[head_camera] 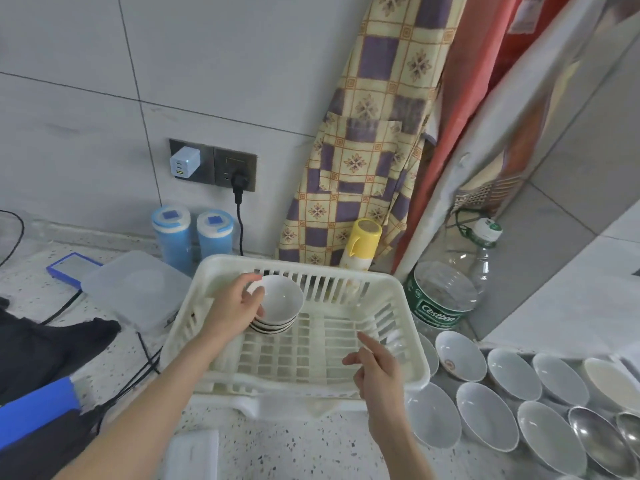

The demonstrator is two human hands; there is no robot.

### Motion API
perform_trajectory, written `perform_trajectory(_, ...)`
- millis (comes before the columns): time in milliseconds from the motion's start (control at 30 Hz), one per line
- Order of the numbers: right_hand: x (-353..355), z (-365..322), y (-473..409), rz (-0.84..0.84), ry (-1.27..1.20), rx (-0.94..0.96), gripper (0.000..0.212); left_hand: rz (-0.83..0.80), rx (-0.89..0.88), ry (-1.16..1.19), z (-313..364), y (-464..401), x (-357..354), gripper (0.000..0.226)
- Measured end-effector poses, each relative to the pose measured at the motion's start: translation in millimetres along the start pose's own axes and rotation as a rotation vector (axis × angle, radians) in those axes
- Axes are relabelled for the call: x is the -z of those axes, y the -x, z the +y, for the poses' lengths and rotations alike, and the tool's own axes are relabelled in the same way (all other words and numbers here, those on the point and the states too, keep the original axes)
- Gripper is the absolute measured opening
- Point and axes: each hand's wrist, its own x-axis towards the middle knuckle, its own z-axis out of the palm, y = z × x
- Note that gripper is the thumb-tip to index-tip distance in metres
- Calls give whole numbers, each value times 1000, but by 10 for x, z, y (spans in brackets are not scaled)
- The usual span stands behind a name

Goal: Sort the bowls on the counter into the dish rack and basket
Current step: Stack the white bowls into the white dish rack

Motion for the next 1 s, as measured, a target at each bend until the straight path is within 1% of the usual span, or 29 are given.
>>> perform_trajectory(167, 502, 45, 97, 64, -75, 20, 30, -41, -107, 105, 364, 538, -311, 14)
perform_trajectory(300, 1033, 219, 147, 200, -176, -30, 27, -191, -163, 156, 593, 1067, -803, 8)
perform_trajectory(367, 1320, 323, 151, 263, -204, -80, 23, -269, -152, 155, 657, 1306, -1118, 8)
perform_trajectory(433, 1640, 442, 138, 287, -265, -154, 17, -359, -79, 154, 651, 1537, -1465, 17)
perform_trajectory(467, 1801, 509, 133, 283, -292, -208, 18, -407, -16, 143, 618, 1640, -1642, 23)
perform_trajectory(533, 2118, 658, 119, 262, -313, -326, 30, -480, 144, 56, 530, 1811, -1981, 29)
perform_trajectory(600, 2396, 801, 81, 254, -312, -420, 38, -480, 345, 1, 445, 1929, -2257, 31)
perform_trajectory(667, 2598, 896, 11, 247, -302, -488, 39, -437, 537, 62, 393, 1986, -2461, 28)
perform_trajectory(700, 2676, 926, -33, 242, -289, -513, 38, -420, 597, 75, 371, 1995, -2551, 26)
perform_trajectory(867, 2868, 1005, -257, 177, -224, -564, 29, -315, 743, 161, 272, 1989, -2922, 29)
perform_trajectory(1000, 2866, 1060, -365, 163, -159, -566, 27, -182, 757, 289, 194, 2000, -3111, 18)
